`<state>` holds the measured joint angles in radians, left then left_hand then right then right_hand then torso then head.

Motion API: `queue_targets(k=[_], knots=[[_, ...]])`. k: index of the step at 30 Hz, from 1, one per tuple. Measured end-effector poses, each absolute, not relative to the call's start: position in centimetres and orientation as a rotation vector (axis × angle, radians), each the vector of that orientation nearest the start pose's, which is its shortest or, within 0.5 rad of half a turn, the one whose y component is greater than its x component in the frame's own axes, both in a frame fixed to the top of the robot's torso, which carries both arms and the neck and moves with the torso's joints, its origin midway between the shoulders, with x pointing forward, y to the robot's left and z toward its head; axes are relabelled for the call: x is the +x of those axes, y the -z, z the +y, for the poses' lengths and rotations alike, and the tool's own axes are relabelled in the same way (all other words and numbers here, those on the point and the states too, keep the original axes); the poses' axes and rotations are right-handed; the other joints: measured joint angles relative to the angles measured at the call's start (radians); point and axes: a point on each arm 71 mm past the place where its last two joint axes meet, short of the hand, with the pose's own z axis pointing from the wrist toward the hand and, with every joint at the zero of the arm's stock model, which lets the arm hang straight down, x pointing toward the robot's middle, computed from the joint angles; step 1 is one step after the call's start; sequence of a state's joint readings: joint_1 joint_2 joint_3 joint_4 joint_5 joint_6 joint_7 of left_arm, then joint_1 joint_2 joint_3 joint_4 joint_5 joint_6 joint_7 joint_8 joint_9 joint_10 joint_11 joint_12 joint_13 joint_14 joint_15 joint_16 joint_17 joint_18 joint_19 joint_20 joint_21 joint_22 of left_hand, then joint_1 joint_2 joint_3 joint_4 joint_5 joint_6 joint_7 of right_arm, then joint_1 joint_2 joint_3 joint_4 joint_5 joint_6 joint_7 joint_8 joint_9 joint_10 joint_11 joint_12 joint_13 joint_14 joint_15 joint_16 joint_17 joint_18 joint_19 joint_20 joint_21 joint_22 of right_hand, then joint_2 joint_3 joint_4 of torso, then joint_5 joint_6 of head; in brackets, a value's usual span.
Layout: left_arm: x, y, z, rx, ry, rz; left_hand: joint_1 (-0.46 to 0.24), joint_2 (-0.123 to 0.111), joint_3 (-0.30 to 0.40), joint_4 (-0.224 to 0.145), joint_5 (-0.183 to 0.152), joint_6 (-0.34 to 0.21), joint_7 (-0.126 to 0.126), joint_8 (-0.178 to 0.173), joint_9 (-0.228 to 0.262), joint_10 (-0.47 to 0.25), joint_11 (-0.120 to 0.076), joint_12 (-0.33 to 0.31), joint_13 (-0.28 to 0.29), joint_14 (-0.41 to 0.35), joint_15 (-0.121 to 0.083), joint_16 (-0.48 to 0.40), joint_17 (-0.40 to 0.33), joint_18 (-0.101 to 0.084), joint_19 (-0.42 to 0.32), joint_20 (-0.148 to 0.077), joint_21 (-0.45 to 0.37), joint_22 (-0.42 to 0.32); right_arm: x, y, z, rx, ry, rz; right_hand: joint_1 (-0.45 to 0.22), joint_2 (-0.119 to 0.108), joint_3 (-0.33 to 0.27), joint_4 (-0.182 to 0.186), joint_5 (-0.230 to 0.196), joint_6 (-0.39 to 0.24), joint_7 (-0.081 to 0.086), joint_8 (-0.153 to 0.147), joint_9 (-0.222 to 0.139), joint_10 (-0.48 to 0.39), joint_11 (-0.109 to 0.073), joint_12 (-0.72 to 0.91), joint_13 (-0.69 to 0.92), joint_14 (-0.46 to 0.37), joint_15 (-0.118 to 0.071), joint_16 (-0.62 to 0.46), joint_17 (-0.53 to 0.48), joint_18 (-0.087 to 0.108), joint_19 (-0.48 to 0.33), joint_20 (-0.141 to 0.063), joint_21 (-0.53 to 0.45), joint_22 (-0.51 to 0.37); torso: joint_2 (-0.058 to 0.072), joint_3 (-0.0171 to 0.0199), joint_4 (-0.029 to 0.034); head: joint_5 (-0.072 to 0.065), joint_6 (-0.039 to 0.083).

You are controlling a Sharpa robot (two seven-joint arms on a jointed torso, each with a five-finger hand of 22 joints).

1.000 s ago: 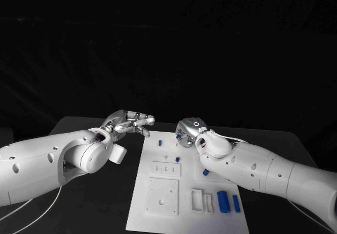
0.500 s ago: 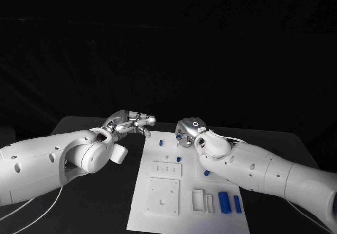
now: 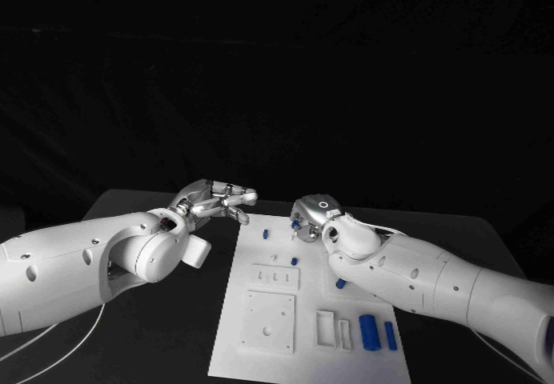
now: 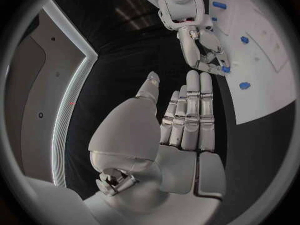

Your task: Assemble the parts on the task board

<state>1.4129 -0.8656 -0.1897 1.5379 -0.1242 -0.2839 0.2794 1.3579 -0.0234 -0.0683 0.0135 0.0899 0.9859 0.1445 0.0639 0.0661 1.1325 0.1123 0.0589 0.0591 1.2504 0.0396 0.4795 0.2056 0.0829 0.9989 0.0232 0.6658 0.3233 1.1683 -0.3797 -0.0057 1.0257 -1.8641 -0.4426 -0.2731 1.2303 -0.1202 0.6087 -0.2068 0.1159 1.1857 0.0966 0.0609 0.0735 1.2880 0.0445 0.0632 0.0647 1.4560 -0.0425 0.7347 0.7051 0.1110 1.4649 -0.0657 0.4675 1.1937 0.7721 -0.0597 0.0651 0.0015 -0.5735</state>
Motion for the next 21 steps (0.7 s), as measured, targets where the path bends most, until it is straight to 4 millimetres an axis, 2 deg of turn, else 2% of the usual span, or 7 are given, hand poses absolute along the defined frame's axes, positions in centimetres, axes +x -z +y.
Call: queue_targets(k=[6, 9, 11, 13, 16, 18, 21], knots=[[50.1, 13.4, 21.5, -0.881, 1.433, 1.561, 0.0, 0.0, 0.0, 0.0, 0.0, 0.0, 0.0, 0.0, 0.0, 0.0, 0.0, 0.0, 0.0, 0.0, 0.0, 0.0, 0.0, 0.0, 0.0, 0.0, 0.0, 0.0, 55.6, 20.2, -10.1, -0.313, -0.351, 1.427, -0.012, -0.02, 0.004, 0.004, -0.003, -0.002, 0.002, 0.0, -0.002, -0.009, 0.005, 0.0, -0.001, 0.0, 0.0, 0.0, -0.003, 0.01, 0.0, 0.0, -0.015, 0.001, 0.0, 0.0007, -0.0007, 0.001, 0.0], [50.1, 13.4, 21.5, -0.881, 1.432, 1.561, 0.0, 0.0, 0.0, 0.0, 0.0, 0.0, 0.0, 0.0, 0.0, 0.0, 0.0, 0.0, 0.0, 0.0, 0.0, 0.0, 0.0, 0.0, -0.004, 0.004, 0.0, -0.002, 55.6, 20.2, -10.2, -0.309, -0.354, 1.429, -0.029, -0.037, -0.003, 0.017, -0.03, -0.032, 0.004, 0.002, -0.006, -0.051, 0.015, 0.0, -0.002, -0.003, 0.007, 0.0, -0.008, 0.012, -0.002, 0.009, -0.038, -0.002, 0.0, 0.0012, -0.0012, 0.002, 0.0], [50.1, 13.4, 21.5, -0.881, 1.432, 1.561, 0.0, 0.0, 0.0, 0.0, 0.0, 0.0, 0.0, 0.0, 0.0, 0.0, 0.0, 0.0, 0.0, 0.0, 0.0, 0.0, 0.0, 0.0, -0.004, 0.004, 0.0, -0.003, 55.6, 20.2, -10.2, -0.304, -0.356, 1.431, -0.035, -0.06, -0.02, 0.029, -0.046, -0.066, 0.0, 0.002, -0.008, -0.098, 0.025, 0.0, -0.002, -0.008, 0.015, -0.004, -0.014, 0.019, -0.001, 0.016, -0.072, -0.016, 0.0, 0.0012, -0.0014, 0.002, 0.0], [50.2, 13.4, 21.5, -0.882, 1.432, 1.562, 0.0, 0.0, 0.0, 0.0, 0.0, 0.0, 0.0, 0.0, 0.0, 0.0, 0.0, 0.0, 0.0, 0.0, 0.0, 0.0, 0.0, 0.0, -0.004, 0.004, 0.0, -0.003, 55.6, 20.2, -10.3, -0.3, -0.36, 1.431, -0.026, -0.074, -0.078, 0.039, -0.05, -0.1, -0.009, 0.003, -0.008, -0.144, 0.036, 0.0, -0.002, -0.014, 0.021, -0.012, -0.023, 0.03, -0.007, 0.021, -0.117, -0.038, 0.0, 0.0012, -0.0018, 0.002, 0.0], [50.2, 13.4, 21.6, -0.883, 1.429, 1.56, 0.0, 0.0, 0.0, 0.0, 0.0, 0.0, 0.0, 0.0, 0.0, 0.0, 0.0, 0.0, 0.0, 0.0, 0.0, 0.0, 0.0, 0.0, -0.004, 0.004, 0.0, -0.003, 55.5, 20.2, -10.5, -0.289, -0.371, 1.427, 0.01, -0.075, -0.207, 0.075, -0.05, -0.134, -0.024, 0.003, -0.008, -0.19, 0.05, 0.0, -0.002, -0.02, 0.027, -0.013, -0.043, 0.046, 0.0, 0.029, -0.16, -0.064, 0.0, 0.0012, -0.0017, 0.001, 0.0], [50.3, 13.4, 21.7, -0.884, 1.426, 1.559, 0.0, 0.0, 0.0, 0.0, 0.0, 0.0, 0.0, 0.0, 0.0, 0.0, 0.0, 0.0, 0.0, 0.0, 0.0, 0.0, 0.0, 0.0, -0.004, 0.004, 0.0, -0.003, 55.3, 20.0, -10.8, -0.282, -0.384, 1.423, 0.022, -0.081, -0.25, 0.1, -0.05, -0.139, -0.029, 0.003, -0.008, -0.198, 0.052, 0.0, -0.002, -0.021, 0.027, -0.013, -0.051, 0.05, 0.0, 0.029, -0.172, -0.072, 0.0, 0.0012, -0.0018, 0.0, 0.001], [50.4, 13.4, 22.0, -0.887, 1.42, 1.555, 0.0, 0.0, 0.0, 0.0, 0.0, 0.0, 0.0, 0.0, 0.0, 0.0, 0.0, 0.0, 0.0, 0.0, 0.0, 0.0, 0.0, 0.0, -0.004, 0.004, 0.0, -0.003, 54.7, 19.7, -11.6, -0.267, -0.408, 1.415, 0.023, -0.082, -0.272, 0.123, -0.05, -0.139, -0.029, 0.003, -0.008, -0.197, 0.051, 0.0, -0.002, -0.021, 0.027, -0.014, -0.059, 0.051, 0.0, 0.029, -0.182, -0.075, -0.001, 0.0012, -0.0025, 0.0, 0.003]])
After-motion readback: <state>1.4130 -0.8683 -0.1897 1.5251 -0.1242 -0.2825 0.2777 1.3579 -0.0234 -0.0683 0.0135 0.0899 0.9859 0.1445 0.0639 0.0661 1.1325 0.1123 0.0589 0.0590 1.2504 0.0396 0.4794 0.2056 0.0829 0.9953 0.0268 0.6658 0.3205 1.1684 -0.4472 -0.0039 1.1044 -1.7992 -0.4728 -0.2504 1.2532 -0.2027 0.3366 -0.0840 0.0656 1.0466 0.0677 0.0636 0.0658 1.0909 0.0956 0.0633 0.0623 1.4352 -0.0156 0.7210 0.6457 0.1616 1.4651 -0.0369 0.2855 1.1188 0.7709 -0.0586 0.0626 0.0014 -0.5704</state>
